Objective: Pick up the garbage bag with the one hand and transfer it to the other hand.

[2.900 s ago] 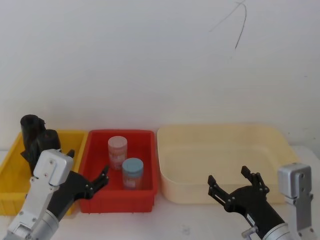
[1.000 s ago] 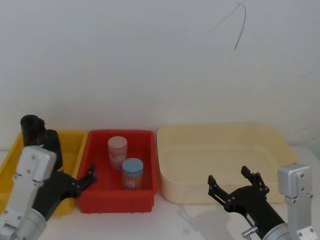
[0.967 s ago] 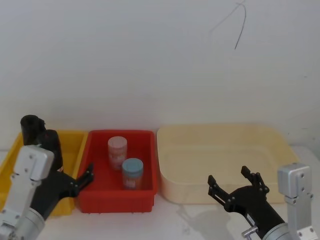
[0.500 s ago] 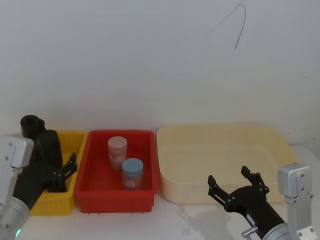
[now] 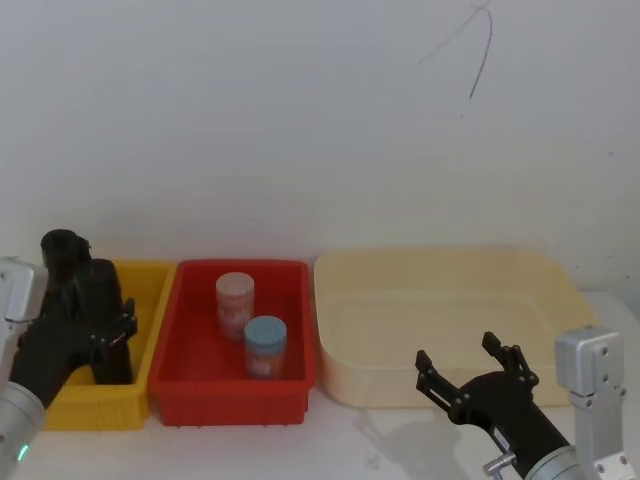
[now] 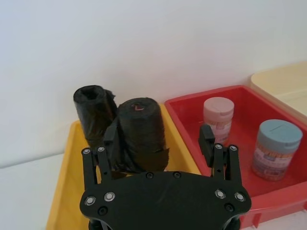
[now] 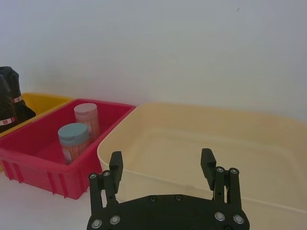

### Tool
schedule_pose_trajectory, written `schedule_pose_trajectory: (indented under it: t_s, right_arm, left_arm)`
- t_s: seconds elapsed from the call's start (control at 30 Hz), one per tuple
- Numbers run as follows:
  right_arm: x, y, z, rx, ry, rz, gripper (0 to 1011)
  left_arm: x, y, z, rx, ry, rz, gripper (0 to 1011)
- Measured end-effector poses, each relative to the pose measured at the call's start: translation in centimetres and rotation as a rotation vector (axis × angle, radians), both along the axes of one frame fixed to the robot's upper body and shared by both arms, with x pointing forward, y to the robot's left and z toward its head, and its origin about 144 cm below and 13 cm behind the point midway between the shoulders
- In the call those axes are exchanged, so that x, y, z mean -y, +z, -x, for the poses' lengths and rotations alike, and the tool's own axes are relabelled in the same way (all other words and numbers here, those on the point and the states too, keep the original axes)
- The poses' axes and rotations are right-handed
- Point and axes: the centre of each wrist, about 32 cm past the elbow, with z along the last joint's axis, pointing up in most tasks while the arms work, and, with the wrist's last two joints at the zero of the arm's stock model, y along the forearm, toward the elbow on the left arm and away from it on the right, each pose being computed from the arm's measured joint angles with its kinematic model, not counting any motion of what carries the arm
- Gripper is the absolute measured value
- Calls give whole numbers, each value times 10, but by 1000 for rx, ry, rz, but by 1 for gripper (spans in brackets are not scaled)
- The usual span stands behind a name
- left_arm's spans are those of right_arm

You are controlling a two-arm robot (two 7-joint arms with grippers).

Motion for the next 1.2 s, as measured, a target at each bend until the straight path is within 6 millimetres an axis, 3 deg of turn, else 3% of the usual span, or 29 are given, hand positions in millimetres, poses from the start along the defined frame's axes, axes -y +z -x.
schedule_pose_trajectory:
  t_s: [0.5,1.2]
  right_arm:
    - [0,0,0,0,0,0,1000]
    - [0,0,0,0,0,0,1000]
  left_arm:
    - [-12,0,-14,-38,34,-7,1002]
    - [-10,-1,-38,-63,6,-17,1002]
